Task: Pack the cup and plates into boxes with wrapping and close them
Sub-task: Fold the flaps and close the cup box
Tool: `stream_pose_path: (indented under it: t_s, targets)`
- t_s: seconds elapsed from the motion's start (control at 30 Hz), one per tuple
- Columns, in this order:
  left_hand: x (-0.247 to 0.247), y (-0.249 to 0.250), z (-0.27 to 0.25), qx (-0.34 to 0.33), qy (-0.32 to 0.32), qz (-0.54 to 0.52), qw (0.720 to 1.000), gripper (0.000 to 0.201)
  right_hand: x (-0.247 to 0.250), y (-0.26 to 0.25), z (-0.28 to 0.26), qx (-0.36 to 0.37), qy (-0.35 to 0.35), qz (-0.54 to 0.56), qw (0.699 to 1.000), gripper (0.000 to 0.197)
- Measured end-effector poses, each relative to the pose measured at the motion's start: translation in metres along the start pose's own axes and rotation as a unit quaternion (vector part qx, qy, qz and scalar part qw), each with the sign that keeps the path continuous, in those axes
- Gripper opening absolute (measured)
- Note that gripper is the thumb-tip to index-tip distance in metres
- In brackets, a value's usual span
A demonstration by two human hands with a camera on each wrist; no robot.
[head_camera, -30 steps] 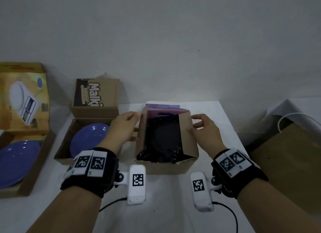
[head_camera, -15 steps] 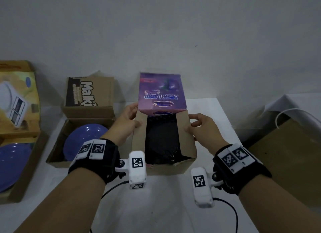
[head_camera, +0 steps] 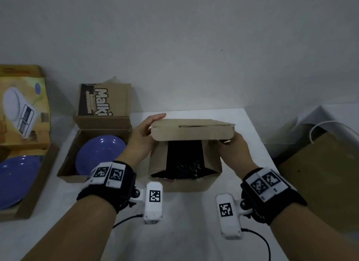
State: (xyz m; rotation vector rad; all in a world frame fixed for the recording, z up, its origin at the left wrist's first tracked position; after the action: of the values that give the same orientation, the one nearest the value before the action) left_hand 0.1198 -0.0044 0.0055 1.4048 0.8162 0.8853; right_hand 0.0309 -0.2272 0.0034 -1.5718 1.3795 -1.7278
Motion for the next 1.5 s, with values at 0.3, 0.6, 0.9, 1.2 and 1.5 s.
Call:
stream_pose_path:
  t_s: [0.3, 0.6, 0.9, 1.2, 1.5]
  targets:
    - [0.004, -0.005, -0.013, 0.048, 0.028, -0.056, 0.997, 0.035, 0.006, 0.003, -0.025, -0.025, -0.050, 0.141, 0.988, 0.040]
    - [0.002, -0.013, -0.028, 0.000, 0.075, 0.070, 0.995, 0.035, 0.004, 0.014, -0.042, 0.031, -0.134, 0.121, 0.983, 0.064]
    - [-0.002, 0.017, -0.032, -0.030, 0.051, -0.039, 0.997, 0.048, 0.003, -0.006, -0.049, 0.112, -0.026, 0.155, 0.981, 0.056]
    - [-0.007, 0.028, -0.009, -0.054, 0.032, -0.032, 0.998, 0.048, -0.042, -0.014, -0.071, 0.320, -0.013, -0.373, 0.871, 0.004]
    - [0.003, -0.010, 0.007, -0.007, -0.027, 0.125, 0.992, 0.080, -0.054, -0.019, -0.071, 0.339, -0.072, -0.461, 0.817, 0.020]
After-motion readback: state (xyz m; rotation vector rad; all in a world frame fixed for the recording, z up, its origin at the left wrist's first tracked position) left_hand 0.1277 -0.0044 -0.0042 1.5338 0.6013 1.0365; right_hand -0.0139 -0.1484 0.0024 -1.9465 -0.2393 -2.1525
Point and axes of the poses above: each hand's wrist, its own z-axis towards the middle knuckle, its own x-axis out of the back of the hand, y = z × x, the point moved 2 cm from there along z, towards the middle knuckle, and after that the axes turned 7 degrees about -y, right-handed, at the moved point
